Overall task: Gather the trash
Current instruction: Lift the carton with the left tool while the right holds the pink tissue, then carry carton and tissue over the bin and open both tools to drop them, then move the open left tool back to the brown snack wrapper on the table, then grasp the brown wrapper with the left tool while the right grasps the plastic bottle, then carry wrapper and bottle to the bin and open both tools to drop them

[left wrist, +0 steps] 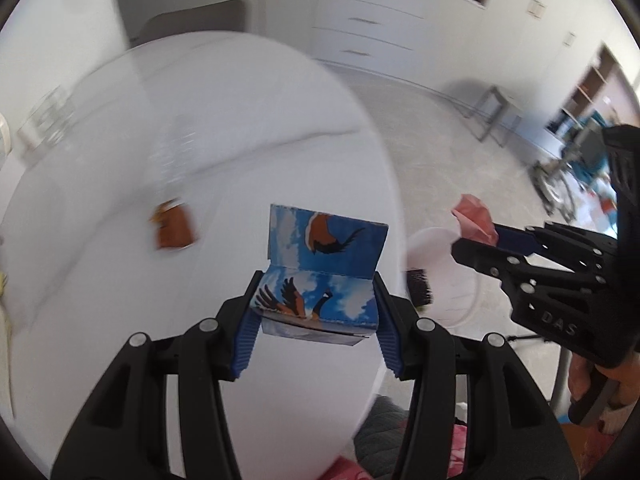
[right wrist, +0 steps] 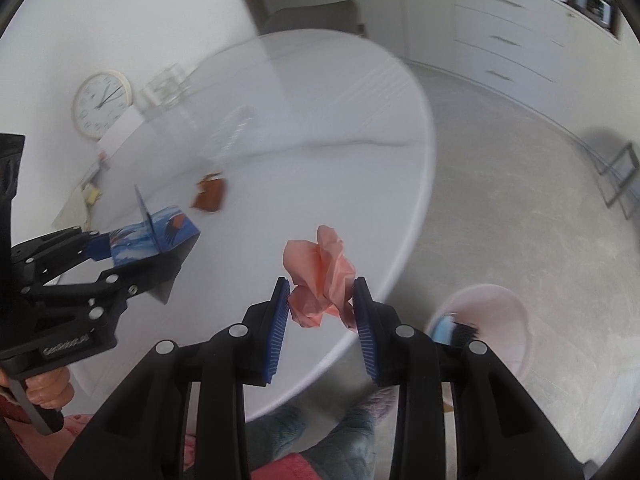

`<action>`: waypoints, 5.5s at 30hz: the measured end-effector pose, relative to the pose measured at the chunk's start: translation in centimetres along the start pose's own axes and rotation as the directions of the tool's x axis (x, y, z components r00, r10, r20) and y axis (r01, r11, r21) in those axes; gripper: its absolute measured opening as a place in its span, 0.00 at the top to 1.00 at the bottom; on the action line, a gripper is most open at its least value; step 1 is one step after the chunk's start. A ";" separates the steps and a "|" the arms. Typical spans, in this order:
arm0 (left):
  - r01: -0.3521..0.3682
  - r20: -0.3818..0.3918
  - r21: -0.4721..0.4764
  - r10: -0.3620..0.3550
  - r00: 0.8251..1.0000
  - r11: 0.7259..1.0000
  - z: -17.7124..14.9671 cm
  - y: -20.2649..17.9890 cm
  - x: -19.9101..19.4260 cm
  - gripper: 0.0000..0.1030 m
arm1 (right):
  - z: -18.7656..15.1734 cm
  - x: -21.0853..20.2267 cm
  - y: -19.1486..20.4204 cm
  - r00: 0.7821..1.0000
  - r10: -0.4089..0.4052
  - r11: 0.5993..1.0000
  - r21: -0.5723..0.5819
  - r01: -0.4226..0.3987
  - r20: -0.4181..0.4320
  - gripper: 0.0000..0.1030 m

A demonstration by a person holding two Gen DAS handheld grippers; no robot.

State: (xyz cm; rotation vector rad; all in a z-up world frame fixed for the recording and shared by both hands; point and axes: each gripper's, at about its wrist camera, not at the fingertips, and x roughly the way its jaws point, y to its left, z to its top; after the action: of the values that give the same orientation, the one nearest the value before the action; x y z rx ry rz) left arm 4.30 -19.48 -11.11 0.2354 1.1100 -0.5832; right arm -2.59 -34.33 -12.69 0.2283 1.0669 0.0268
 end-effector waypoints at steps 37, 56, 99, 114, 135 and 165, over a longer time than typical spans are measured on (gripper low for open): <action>0.262 -0.216 0.309 -0.201 0.955 0.914 3.2 -25.1 12.1 0.17 | -11.8 -5.6 -20.7 0.974 -0.226 0.891 0.399 0.218 -0.027 0.67; -0.031 -0.094 -0.045 0.026 0.995 0.999 -1.4 -3.3 1.8 0.09 | -8.8 6.6 -16.9 0.967 -0.229 0.907 0.335 0.254 -0.114 0.17; -0.252 -0.180 -0.392 0.195 0.964 0.885 4.4 20.8 15.1 0.56 | 12.6 10.8 8.7 1.000 0.009 0.998 -0.065 -0.011 -0.019 0.02; -0.273 -0.110 -0.403 0.250 0.962 0.873 2.4 22.4 10.3 0.71 | 14.5 13.3 14.7 0.999 0.026 0.985 -0.170 -0.031 -0.030 0.02; -0.279 -0.103 -0.559 0.268 0.958 0.781 -0.9 29.9 7.4 0.71 | 18.6 26.6 22.7 0.983 -0.093 0.992 -0.098 0.078 -0.161 0.02; -0.136 -0.006 -0.283 0.140 0.990 0.949 1.5 14.7 2.1 0.71 | 9.0 6.3 8.9 0.998 -0.061 0.998 0.001 0.061 -0.025 0.38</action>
State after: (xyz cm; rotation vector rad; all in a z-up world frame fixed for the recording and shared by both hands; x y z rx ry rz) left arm 14.18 -8.67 -13.84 0.0596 1.1386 -0.2954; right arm 9.08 -26.36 -12.24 0.1977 1.0986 -0.0262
